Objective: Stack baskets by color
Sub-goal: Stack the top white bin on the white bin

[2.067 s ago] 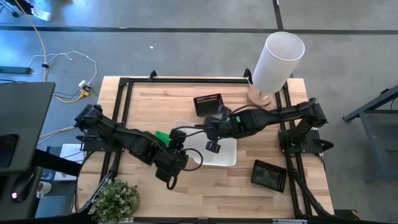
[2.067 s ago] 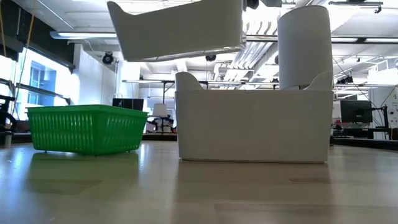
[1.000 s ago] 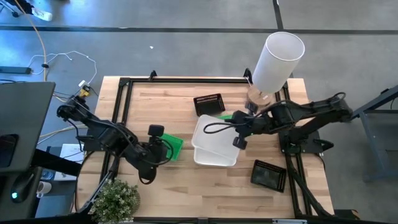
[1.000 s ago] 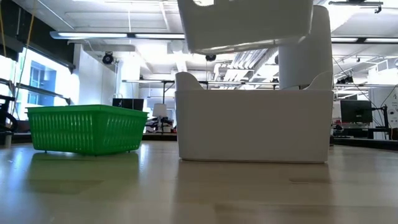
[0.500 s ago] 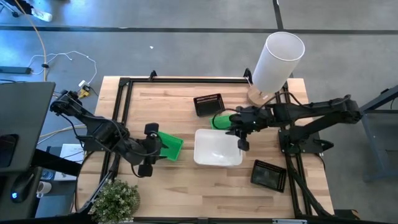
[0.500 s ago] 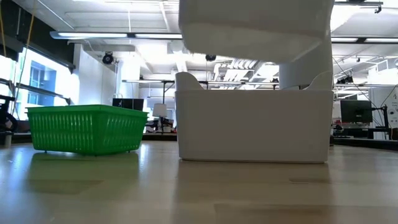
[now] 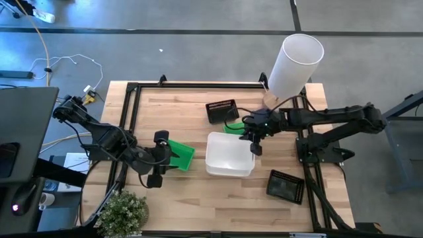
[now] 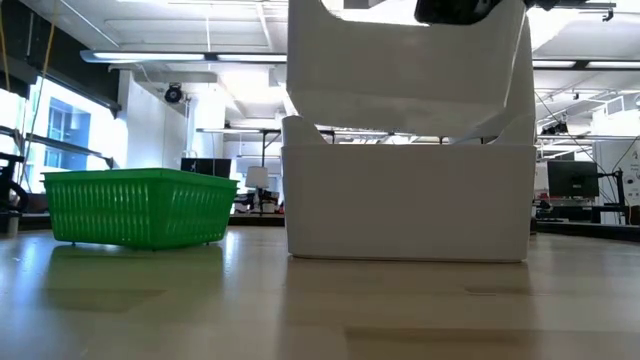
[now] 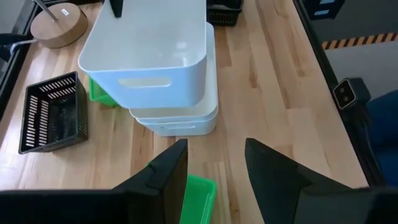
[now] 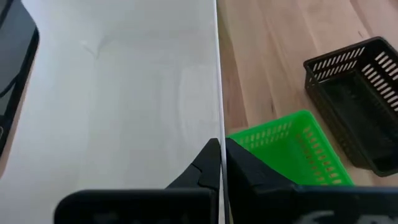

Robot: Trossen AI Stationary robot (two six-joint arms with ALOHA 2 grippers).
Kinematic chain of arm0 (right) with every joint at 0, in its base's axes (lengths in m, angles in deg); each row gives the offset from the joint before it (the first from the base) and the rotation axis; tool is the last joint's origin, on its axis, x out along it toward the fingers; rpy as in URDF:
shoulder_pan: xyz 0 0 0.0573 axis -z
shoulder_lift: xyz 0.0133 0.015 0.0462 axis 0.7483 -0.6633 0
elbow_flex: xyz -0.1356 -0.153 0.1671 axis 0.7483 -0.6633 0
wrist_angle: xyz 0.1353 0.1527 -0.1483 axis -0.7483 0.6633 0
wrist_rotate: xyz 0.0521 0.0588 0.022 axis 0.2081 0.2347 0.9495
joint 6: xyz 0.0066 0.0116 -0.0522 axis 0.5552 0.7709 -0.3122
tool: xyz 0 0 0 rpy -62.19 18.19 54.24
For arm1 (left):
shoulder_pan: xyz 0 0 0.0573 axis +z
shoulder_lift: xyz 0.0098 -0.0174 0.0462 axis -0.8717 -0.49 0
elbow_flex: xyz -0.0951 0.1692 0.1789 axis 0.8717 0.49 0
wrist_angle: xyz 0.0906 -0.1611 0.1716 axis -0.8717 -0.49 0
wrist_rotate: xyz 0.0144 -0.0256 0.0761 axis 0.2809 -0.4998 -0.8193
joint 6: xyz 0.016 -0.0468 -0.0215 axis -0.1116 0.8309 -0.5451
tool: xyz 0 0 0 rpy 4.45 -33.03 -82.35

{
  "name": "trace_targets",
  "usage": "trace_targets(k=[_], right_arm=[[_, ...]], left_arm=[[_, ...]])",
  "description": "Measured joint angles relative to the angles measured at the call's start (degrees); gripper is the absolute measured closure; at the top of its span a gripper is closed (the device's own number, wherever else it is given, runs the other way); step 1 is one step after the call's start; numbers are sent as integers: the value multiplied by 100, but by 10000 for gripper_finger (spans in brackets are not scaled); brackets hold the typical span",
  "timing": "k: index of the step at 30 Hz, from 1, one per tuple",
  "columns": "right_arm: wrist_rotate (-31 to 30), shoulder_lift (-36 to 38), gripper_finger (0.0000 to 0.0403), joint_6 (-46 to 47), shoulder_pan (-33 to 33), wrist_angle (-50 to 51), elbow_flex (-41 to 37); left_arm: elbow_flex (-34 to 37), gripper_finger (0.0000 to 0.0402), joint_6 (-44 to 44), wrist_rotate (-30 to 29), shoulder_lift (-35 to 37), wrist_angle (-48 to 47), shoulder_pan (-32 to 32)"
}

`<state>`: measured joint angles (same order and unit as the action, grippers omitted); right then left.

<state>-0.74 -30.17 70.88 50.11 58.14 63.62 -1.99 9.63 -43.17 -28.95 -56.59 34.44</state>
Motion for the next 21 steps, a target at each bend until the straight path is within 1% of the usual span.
trace_targets(k=[10, 21], right_arm=[[-38, -67, 403, 156, 25, -136, -248], [-88, -540, 403, 210, 25, -143, -247]], left_arm=[[0, 255, -1, 0, 0, 20, 0], [0, 255, -27, 0, -4, 88, 0]])
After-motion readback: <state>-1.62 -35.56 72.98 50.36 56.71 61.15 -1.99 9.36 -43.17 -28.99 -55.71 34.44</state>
